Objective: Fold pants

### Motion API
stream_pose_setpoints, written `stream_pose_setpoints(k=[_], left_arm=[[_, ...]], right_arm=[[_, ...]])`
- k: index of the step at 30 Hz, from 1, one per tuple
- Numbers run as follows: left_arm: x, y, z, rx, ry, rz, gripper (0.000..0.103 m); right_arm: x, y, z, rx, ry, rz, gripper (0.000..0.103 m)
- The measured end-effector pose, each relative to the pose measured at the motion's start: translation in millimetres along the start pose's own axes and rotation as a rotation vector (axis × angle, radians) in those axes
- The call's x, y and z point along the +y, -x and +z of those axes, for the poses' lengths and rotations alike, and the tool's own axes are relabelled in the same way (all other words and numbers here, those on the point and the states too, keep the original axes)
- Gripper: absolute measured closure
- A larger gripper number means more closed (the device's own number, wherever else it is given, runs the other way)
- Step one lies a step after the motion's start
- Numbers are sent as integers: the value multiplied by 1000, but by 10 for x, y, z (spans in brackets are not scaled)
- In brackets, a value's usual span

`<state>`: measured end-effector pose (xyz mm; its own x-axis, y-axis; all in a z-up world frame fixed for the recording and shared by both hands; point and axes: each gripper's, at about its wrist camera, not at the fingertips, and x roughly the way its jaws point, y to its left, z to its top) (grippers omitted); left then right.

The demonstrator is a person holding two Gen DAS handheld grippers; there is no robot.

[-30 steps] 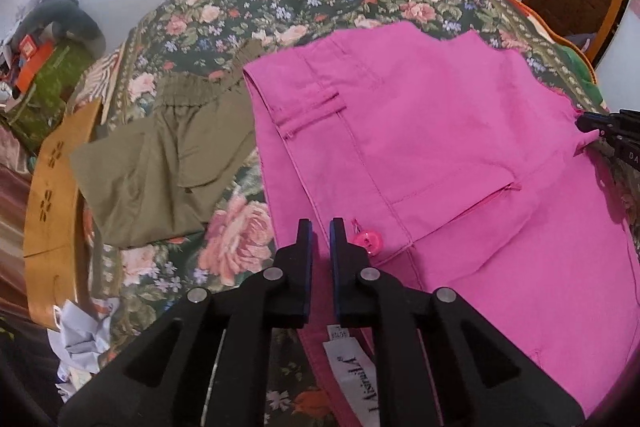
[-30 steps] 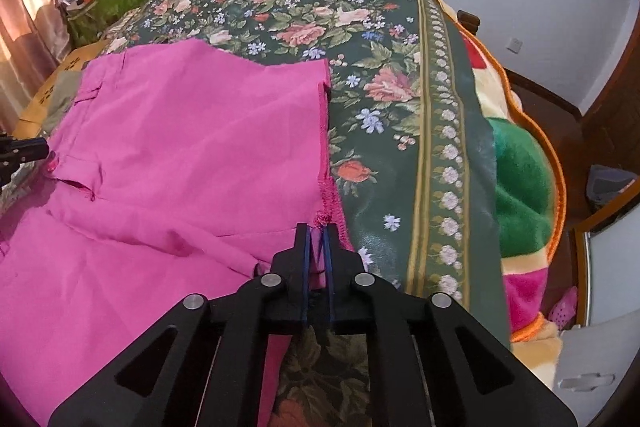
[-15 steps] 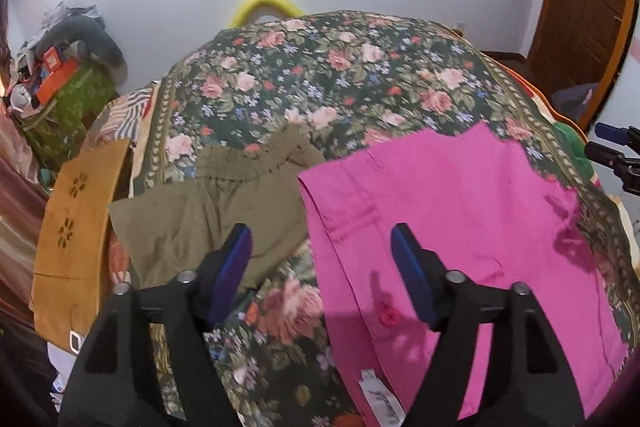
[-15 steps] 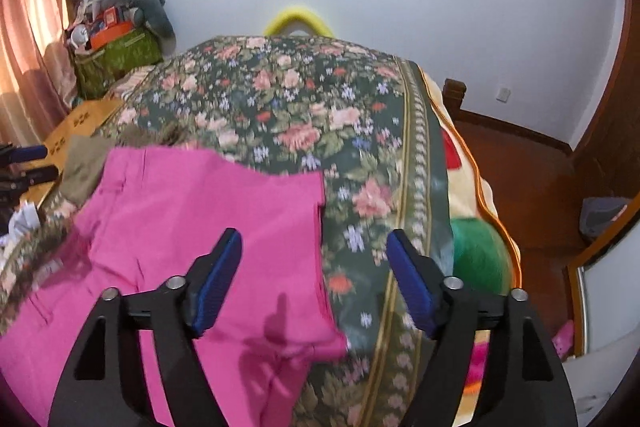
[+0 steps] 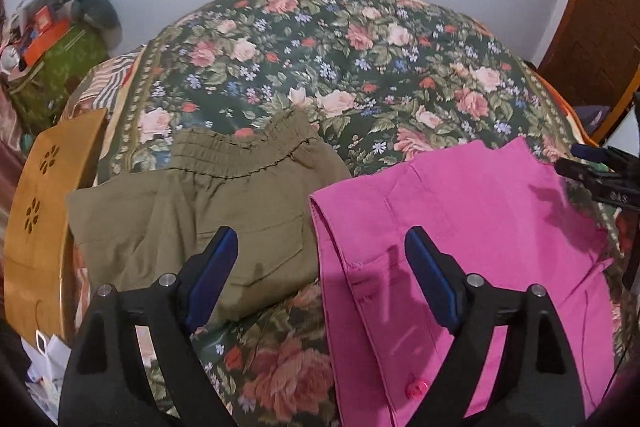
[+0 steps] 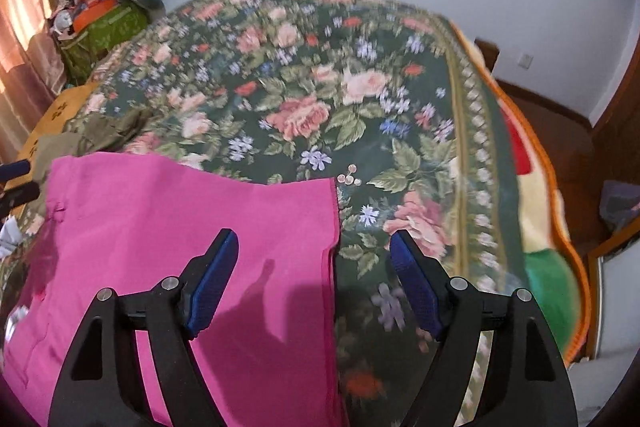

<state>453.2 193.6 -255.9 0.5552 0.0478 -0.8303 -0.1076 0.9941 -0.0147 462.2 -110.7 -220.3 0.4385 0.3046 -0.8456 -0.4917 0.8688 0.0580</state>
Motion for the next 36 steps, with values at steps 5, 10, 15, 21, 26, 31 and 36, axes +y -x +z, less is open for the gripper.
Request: stream_pose_setpoints(k=[5, 10, 15, 21, 26, 31, 36], left_arm=[[34, -217, 29, 21, 32, -11, 19], [61, -354, 28, 38, 59, -49, 31], [29, -345, 65, 38, 47, -106, 57], [-54, -260, 85, 25, 22, -71, 83], [-19, -94, 123, 5, 10, -62, 90], [-82, 241, 219, -52, -17, -40, 91], [-101, 659, 311, -113, -13, -21, 91]], right_arm=[[4, -353, 96, 72, -4, 23, 30], [-24, -567, 166, 94, -27, 23, 49], [45, -652, 171, 90, 25, -29, 82], [38, -592, 144, 97, 30, -21, 99], [23, -321, 196, 37, 42, -44, 100], [14, 248, 395, -75, 26, -45, 100], [101, 822, 553, -185, 6, -34, 100]])
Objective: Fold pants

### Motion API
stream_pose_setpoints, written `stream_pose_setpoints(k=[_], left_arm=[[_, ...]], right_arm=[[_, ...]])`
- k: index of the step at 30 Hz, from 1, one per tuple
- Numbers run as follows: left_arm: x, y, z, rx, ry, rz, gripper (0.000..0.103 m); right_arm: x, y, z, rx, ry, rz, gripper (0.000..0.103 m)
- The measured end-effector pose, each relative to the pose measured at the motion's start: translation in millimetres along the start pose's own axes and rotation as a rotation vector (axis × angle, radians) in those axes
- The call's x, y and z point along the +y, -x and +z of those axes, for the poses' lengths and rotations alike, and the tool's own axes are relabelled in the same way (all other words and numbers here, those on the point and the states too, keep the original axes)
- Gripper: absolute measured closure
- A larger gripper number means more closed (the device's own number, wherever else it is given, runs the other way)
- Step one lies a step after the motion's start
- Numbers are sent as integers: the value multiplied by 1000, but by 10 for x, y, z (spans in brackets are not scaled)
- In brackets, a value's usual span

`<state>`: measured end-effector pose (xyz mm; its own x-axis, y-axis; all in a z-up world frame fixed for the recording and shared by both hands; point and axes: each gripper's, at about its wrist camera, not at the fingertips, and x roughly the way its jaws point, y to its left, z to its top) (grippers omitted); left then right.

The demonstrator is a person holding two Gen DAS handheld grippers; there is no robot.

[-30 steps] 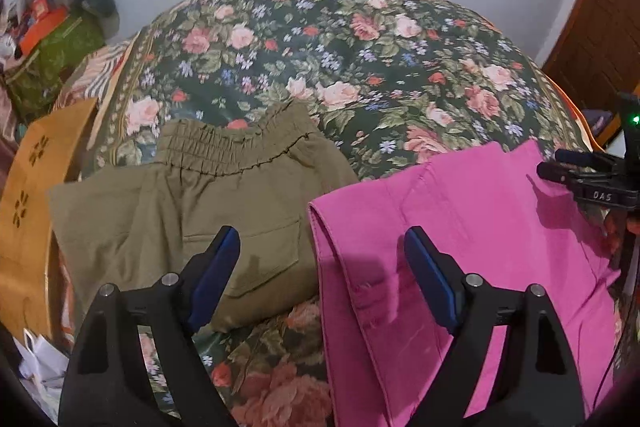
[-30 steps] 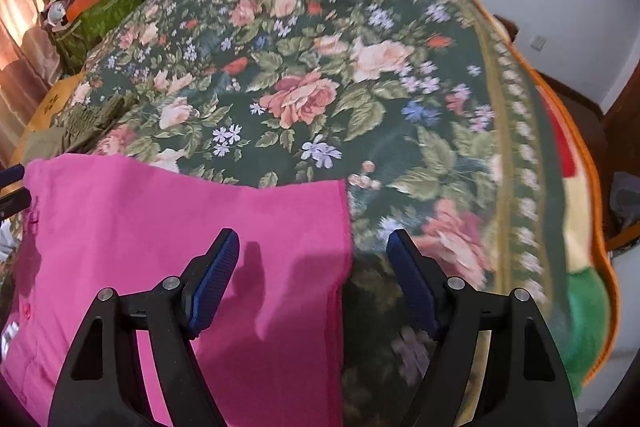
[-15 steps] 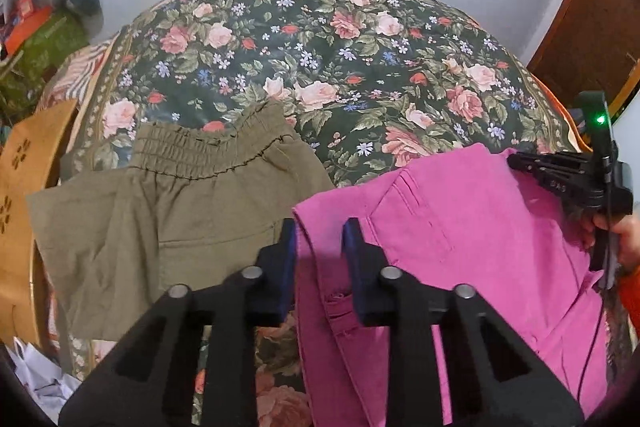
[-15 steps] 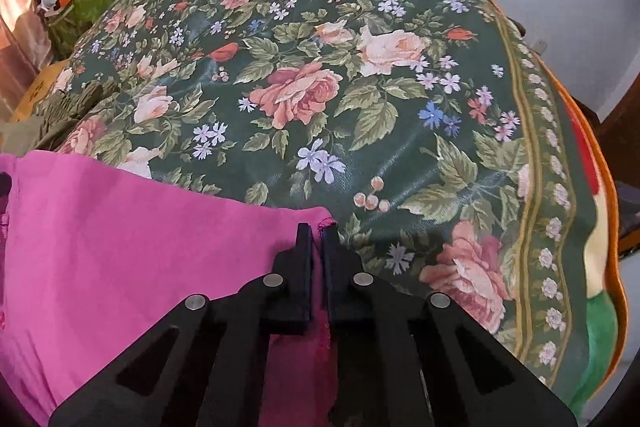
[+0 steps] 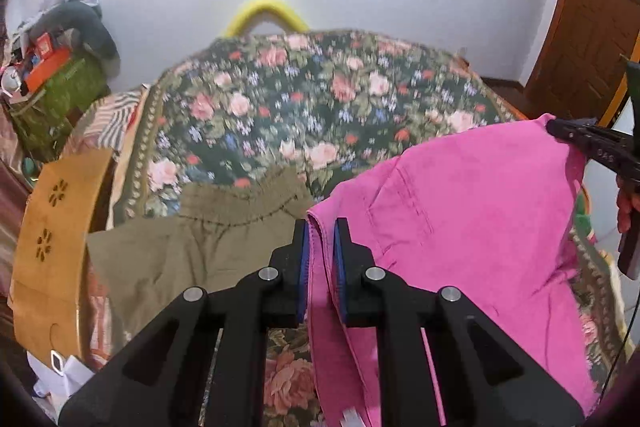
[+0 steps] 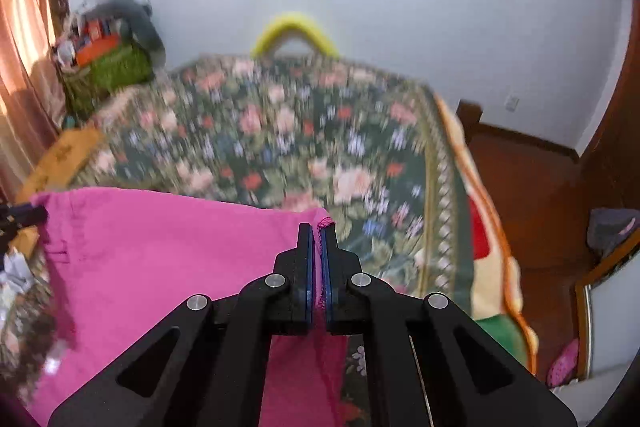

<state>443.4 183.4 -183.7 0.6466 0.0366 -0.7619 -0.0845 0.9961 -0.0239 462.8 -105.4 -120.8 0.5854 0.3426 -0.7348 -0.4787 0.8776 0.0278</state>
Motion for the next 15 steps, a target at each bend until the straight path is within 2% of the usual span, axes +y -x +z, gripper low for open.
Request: stream_pose_setpoints(k=[6, 15], left_arm=[[-68, 452, -38, -37, -28, 16, 91], [-283, 929, -514, -56, -110, 48, 92]], right_arm=[[15, 532, -7, -63, -26, 26, 100], [119, 1097, -473, -88, -34, 47, 100]])
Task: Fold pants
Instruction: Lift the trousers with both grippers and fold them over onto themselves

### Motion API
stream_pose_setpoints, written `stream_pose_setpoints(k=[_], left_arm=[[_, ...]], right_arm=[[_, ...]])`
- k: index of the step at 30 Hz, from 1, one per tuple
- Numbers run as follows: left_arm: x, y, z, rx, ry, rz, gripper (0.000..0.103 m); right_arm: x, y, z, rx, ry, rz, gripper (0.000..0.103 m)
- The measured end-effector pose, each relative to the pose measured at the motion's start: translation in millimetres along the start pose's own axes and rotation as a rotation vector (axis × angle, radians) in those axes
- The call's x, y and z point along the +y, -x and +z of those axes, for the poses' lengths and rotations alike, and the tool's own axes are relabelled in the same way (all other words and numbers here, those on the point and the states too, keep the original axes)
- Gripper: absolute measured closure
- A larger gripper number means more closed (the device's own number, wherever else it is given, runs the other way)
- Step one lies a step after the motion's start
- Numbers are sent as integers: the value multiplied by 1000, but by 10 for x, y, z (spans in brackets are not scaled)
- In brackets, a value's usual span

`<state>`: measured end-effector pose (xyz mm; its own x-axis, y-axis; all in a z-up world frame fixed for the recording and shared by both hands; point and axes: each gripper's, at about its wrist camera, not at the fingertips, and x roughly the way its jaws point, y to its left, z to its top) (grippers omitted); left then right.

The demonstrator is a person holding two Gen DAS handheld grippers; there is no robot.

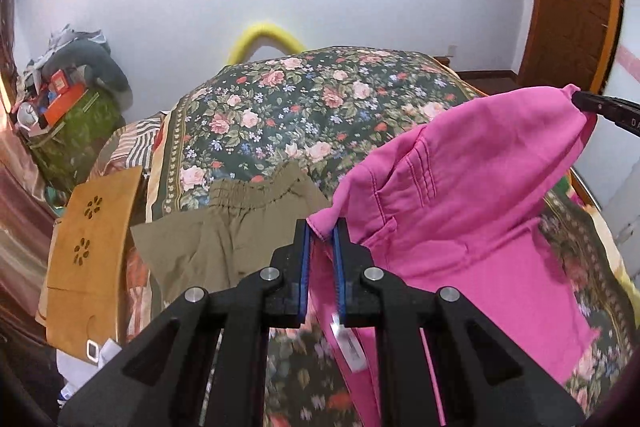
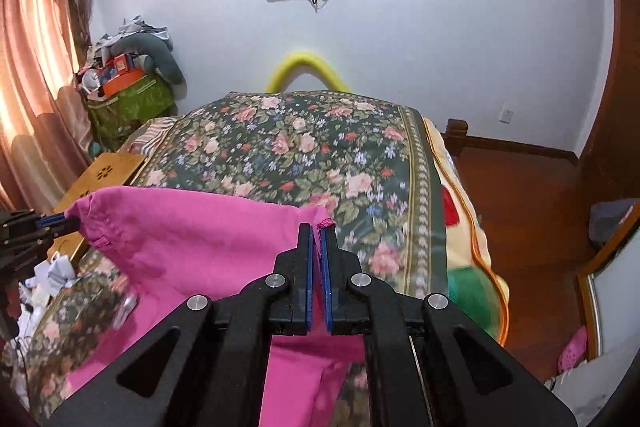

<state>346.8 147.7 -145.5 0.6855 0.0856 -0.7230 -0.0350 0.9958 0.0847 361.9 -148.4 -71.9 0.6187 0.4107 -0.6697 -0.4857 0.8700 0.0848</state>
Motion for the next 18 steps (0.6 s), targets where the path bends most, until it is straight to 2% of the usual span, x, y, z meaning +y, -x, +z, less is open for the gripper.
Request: stream_pose_setpoints(k=[11, 18], left_arm=[[-195, 379, -632, 16, -12, -20, 94], [-286, 453, -989, 54, -14, -39, 95]], right_arm=[[77, 464, -698, 7, -17, 5, 100], [180, 518, -1135, 51, 7, -10, 100]])
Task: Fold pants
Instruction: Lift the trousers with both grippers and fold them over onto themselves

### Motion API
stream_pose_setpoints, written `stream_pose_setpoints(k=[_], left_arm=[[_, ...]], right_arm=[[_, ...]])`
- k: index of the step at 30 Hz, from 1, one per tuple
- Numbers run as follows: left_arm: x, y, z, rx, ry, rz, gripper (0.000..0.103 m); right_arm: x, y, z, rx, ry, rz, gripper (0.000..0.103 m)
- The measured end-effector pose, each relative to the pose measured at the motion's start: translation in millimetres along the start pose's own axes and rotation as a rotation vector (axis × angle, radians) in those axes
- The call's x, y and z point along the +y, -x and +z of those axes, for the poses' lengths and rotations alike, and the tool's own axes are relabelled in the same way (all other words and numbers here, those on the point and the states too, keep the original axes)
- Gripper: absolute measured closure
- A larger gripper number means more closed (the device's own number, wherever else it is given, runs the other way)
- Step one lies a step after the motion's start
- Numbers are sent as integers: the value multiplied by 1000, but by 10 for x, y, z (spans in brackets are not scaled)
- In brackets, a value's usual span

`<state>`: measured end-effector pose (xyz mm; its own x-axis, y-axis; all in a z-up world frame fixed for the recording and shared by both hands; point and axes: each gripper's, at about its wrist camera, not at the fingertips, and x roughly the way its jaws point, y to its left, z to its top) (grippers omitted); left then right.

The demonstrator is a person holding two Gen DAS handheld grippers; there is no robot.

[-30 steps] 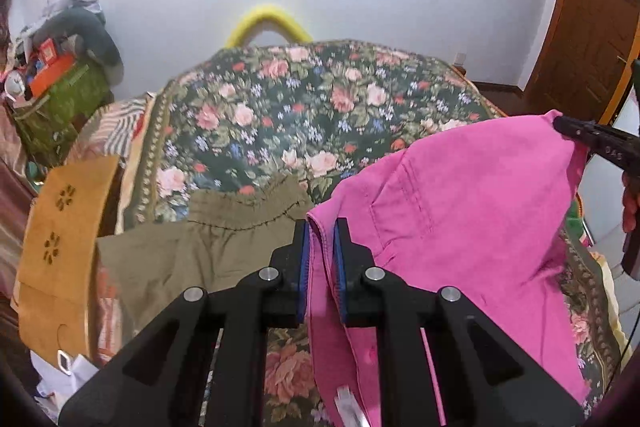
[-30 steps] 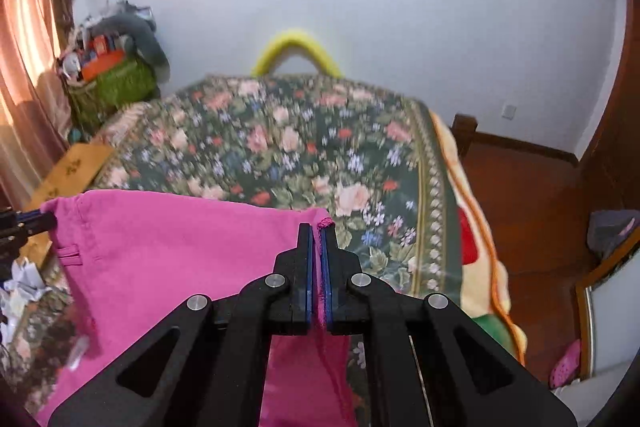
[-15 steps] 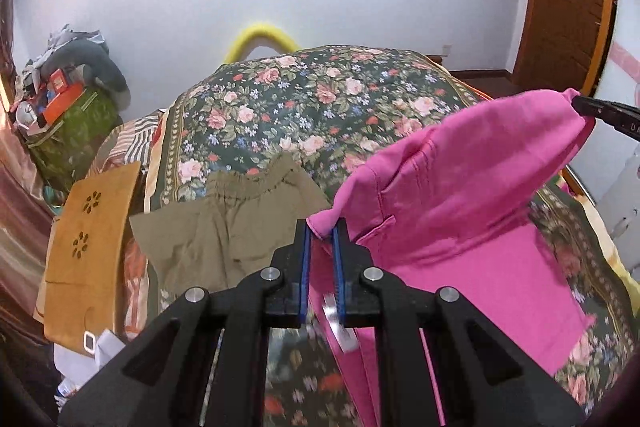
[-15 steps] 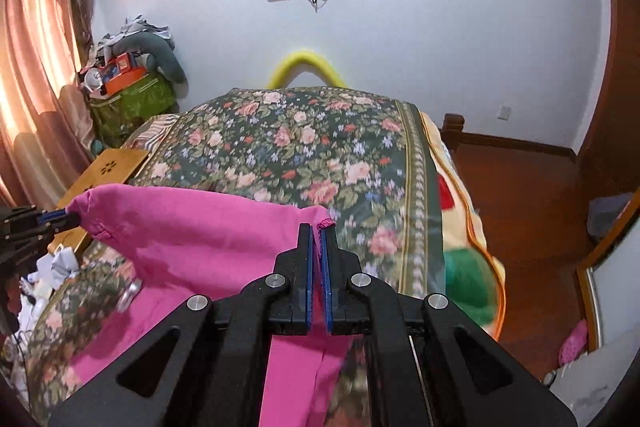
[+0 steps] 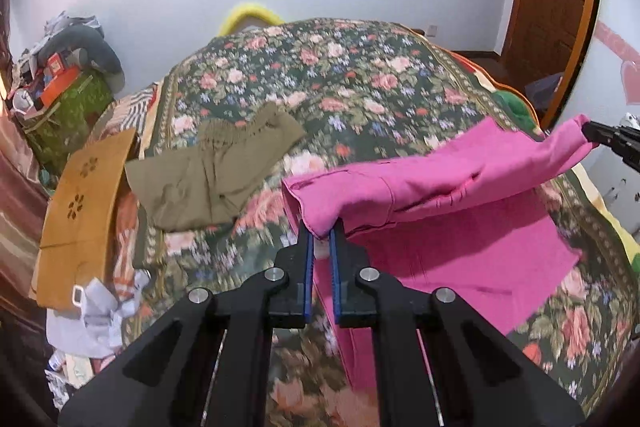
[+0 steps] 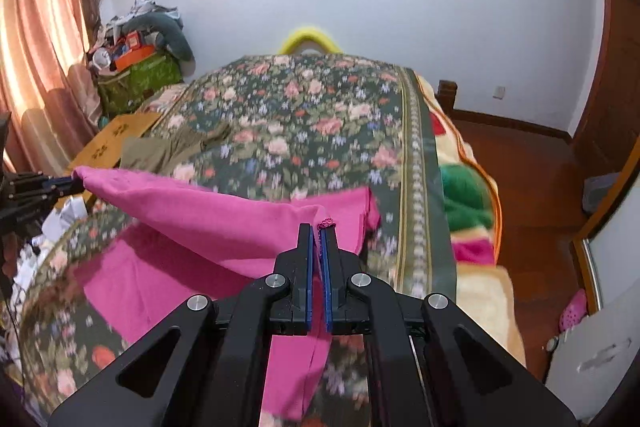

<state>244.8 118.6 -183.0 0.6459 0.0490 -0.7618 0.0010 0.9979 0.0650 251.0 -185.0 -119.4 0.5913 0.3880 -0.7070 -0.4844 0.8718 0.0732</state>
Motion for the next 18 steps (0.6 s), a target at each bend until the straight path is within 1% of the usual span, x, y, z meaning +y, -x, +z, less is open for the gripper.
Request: stream_pose_setpoints(k=[5, 7, 14, 18], left_arm=[[-81, 3, -261, 31, -22, 3, 95], [-88, 13, -356, 44, -20, -8, 95], [-186, 24, -623, 84, -48, -14, 95], [-208, 22, -759, 107, -48, -23, 95]], right_arm=[[46, 15, -331, 35, -1, -3, 100], [63, 22, -433, 46, -4, -6, 100], [120, 17, -699, 73, 52, -42, 99], [103, 25, -807, 92, 46, -49, 98]])
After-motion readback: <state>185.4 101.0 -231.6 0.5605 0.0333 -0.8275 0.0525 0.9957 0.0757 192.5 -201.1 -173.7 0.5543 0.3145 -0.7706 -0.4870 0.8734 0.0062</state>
